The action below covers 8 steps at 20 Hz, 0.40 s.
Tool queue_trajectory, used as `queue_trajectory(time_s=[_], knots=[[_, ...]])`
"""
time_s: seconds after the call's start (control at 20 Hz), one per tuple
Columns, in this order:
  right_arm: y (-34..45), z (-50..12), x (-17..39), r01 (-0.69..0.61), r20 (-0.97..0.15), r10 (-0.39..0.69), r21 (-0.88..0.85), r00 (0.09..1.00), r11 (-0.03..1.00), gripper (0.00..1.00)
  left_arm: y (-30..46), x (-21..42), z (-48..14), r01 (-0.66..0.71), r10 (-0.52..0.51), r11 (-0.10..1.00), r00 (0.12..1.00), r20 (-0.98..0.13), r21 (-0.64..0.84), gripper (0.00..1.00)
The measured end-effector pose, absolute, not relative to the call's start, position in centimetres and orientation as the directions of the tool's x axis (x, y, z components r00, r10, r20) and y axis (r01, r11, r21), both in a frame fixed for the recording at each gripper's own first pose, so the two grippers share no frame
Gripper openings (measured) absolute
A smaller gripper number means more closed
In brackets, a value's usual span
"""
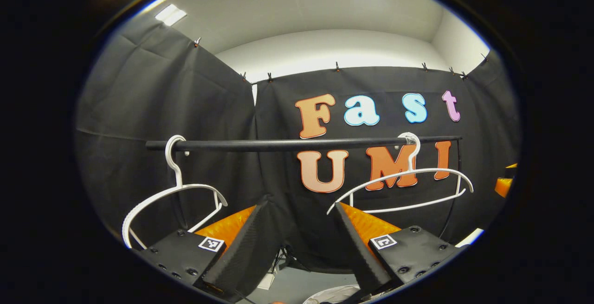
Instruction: Grasp the clothes on the hanger with both hands and then place them into the laundry hamper below.
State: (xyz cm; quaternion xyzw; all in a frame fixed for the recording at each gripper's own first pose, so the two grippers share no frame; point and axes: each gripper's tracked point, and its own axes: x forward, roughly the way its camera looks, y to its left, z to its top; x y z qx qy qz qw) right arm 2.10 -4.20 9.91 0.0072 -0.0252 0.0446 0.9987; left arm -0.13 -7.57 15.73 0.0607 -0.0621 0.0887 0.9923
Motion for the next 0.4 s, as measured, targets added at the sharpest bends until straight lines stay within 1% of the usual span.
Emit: queue_trajectory(time_s=[0.4], knots=[[-3.95, 9.66, 2.03, -0.087, 0.045, 0.086, 0.015, 0.995, 0.996, 1.00, -7.14, -0.29, 15.85, -0.191, 0.174, 0.975, 0.975, 0.140, 0.116, 0.98]])
